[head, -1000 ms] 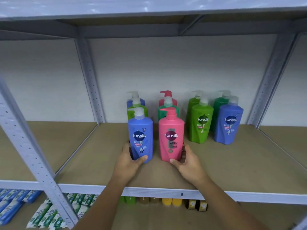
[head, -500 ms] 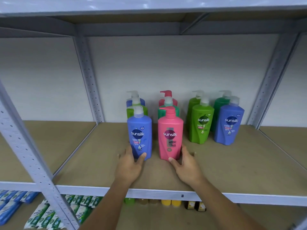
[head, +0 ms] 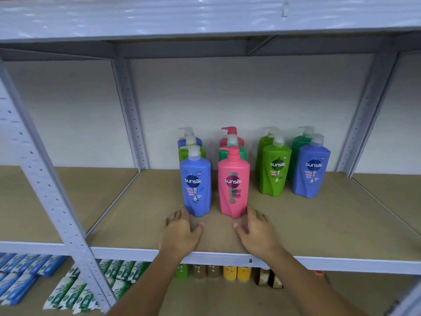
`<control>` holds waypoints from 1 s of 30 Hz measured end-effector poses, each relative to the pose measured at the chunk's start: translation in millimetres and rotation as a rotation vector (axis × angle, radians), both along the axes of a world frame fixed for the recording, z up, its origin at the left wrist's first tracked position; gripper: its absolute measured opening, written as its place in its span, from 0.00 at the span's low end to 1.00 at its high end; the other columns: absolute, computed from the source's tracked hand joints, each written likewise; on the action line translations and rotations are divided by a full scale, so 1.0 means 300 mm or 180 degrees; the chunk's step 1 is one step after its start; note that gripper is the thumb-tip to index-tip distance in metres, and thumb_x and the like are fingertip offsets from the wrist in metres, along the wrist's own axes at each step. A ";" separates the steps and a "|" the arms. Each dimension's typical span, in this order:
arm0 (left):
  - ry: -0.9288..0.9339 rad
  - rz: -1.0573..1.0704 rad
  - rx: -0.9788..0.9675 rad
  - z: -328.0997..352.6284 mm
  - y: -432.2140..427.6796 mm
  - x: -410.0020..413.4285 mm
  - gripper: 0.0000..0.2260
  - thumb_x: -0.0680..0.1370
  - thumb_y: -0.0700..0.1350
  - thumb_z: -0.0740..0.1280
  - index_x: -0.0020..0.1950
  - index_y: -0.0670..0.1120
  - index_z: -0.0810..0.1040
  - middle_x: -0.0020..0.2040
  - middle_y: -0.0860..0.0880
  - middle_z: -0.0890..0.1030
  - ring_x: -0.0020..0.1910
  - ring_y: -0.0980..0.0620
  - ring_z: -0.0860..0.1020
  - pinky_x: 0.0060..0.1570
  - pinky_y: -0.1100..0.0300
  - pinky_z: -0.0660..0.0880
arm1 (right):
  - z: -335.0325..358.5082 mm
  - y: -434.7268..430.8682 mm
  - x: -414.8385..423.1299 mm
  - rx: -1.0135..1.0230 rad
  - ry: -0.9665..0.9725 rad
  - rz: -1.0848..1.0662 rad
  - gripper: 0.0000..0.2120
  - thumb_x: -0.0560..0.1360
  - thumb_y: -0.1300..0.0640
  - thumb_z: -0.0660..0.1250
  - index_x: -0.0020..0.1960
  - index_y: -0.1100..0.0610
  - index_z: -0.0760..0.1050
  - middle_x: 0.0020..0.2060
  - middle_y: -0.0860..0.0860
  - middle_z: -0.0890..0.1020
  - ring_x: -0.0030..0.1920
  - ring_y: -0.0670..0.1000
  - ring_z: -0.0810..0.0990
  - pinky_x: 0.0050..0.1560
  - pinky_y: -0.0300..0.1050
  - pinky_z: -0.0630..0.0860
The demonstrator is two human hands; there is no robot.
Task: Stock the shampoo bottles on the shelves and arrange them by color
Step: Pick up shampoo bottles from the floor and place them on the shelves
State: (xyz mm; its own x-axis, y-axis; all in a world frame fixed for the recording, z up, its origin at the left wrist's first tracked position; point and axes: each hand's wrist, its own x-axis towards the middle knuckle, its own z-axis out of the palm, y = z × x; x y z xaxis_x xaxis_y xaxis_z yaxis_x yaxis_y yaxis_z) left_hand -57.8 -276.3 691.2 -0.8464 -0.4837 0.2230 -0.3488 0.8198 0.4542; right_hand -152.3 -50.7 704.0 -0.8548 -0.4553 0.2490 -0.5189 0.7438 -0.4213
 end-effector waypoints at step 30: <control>0.0512 0.0416 0.0956 0.065 0.039 -0.096 0.45 0.76 0.60 0.69 0.80 0.41 0.49 0.69 0.45 0.77 0.66 0.39 0.75 0.76 0.40 0.54 | 0.014 0.020 0.021 0.0482 -0.0196 -0.0029 0.42 0.75 0.30 0.52 0.80 0.53 0.51 0.76 0.55 0.65 0.76 0.59 0.62 0.77 0.53 0.57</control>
